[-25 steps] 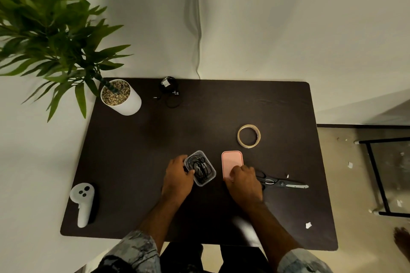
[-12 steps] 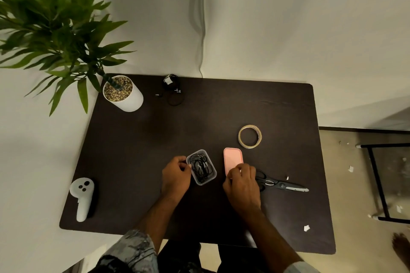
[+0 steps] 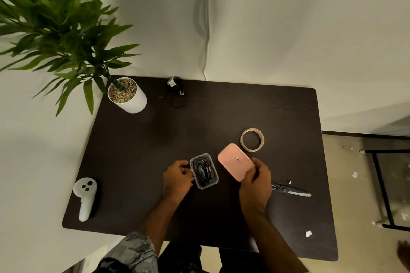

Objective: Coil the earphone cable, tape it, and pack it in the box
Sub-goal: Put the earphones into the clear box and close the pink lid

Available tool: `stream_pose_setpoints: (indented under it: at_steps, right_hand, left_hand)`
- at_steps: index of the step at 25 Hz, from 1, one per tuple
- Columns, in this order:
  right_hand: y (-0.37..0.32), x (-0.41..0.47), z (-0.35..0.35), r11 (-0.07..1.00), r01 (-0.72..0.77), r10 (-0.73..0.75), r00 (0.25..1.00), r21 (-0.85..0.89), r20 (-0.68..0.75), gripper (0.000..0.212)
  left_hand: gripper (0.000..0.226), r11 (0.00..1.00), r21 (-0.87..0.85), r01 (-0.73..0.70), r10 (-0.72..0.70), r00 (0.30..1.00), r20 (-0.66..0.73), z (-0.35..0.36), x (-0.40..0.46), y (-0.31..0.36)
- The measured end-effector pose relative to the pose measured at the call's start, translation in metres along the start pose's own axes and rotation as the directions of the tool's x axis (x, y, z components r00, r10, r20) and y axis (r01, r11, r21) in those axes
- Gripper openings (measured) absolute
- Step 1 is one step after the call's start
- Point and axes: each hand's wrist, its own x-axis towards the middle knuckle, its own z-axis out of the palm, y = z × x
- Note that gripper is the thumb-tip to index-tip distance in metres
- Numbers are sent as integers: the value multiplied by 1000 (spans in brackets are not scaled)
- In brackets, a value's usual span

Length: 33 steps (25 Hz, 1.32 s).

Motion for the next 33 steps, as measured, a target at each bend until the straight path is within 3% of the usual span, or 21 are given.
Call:
stream_pose_setpoints:
  at_steps: [2,5,9,12,18,21,24,26,33]
  right_hand:
    - [0,4,9,982,-157,149,986,108,76,25]
    - [3,0,24,945,-299,266,939,135,217,14]
    - [13,-10,35,910,-414,385,864,21,324,5]
    - [19,-15,39,921,-383,386,865,-77,319,5]
    - [6,-8,45,954,-166,238,926,-249,294,10]
    - [0,-4,47,944,-30,146,931,-328,336,15]
    - [-2,-2,43,925,73,97,903,-373,418,30]
    - [0,-2,43,930,64,111,890,-363,442,34]
    - [9,-4,41,943,-45,188,889,-329,417,36]
  left_hand:
    - [25,1000,10,7,-7,1000,4,0,1,0]
    - [28,1000,3,7,-7,1000,12,2,2,2]
    - [43,1000,1,8,-8,1000,-1,3,0,4]
    - [42,1000,7,-9,9,1000,10,5,0,5]
    - [39,994,106,-16,10,998,62,5,2,8]
    - [29,997,77,15,-19,999,45,6,2,12]
    - [39,997,71,-9,6,999,40,7,1,13]
    - [48,998,58,-15,13,999,38,8,1,12]
    - [48,999,51,-17,14,998,55,11,0,10]
